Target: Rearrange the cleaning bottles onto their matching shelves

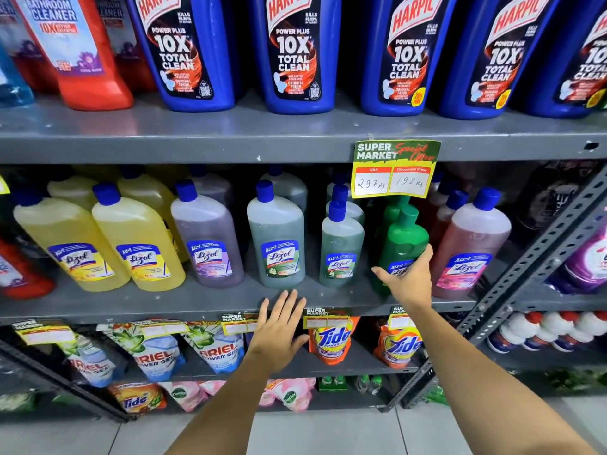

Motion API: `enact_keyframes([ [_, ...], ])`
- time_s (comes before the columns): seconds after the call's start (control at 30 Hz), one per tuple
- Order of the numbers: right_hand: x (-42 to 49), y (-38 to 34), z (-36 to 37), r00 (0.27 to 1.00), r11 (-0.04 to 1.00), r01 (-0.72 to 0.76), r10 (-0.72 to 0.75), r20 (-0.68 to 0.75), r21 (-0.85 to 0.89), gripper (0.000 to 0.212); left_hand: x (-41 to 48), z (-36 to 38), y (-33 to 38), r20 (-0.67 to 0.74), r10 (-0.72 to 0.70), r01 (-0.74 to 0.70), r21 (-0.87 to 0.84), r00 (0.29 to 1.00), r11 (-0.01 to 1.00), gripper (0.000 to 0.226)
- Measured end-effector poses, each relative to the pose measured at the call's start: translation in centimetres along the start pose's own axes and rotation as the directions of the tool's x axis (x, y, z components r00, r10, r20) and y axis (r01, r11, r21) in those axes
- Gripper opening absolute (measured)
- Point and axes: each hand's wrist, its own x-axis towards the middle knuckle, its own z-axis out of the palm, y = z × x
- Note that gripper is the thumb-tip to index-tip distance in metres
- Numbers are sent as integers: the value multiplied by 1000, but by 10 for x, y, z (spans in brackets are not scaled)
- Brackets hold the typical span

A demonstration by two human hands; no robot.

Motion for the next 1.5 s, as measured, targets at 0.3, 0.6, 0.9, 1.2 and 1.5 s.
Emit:
enact_keyframes([
  [0.3,-7,8,6,1000,998,-22,22,7,60,114,-1,-8,0,-4,30,-30,6,1000,1000,70],
  [0.6,-114,-6,26,912,911,406,-409,40,71,68,-21,-73,-12,-236,124,-111,66,964,992,56],
  [0.9,-131,-189,49,386,379,919,-921,-53,109,49,-71,-247,-103,-725,-12,0,-16,689,1000,58],
  [1.2,-180,-358,152,247,267,962,-939,-239,-55,51,-158,-343,-284,-842,-27,147,62,538,987,57],
  [1.5,-226,-469,262,364,381,915,-921,-136,-131,54,-206,-357,-424,-732,-3,148,134,682,980,56],
])
